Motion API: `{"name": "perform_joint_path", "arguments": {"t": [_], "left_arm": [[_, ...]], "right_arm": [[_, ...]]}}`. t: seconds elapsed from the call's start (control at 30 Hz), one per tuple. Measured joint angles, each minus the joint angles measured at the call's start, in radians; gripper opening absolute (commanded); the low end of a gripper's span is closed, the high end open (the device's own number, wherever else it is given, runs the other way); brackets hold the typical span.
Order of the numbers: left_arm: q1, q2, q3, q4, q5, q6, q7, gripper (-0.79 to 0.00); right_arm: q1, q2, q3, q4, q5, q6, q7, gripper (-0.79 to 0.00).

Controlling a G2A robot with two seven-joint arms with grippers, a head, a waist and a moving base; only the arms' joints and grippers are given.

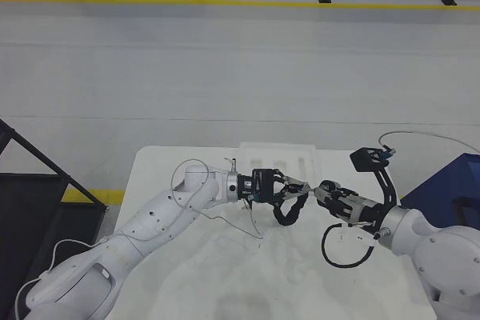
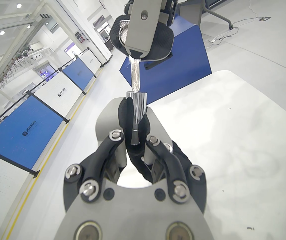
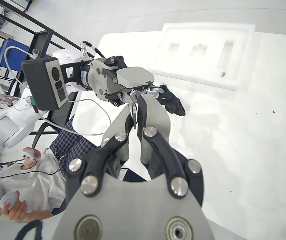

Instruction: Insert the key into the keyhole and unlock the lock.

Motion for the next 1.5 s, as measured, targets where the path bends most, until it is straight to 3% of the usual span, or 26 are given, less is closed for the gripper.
{"name": "perform_joint_path", "arguments": {"t": [1.5], "left_arm": [[0.032, -0.020, -0.068, -0.018, 0.079, -0.037, -0.018, -0.785]], "right_arm": [[0.050, 0.005, -0.062, 0.030, -0.031, 0.027, 0.017, -0.785]]}}
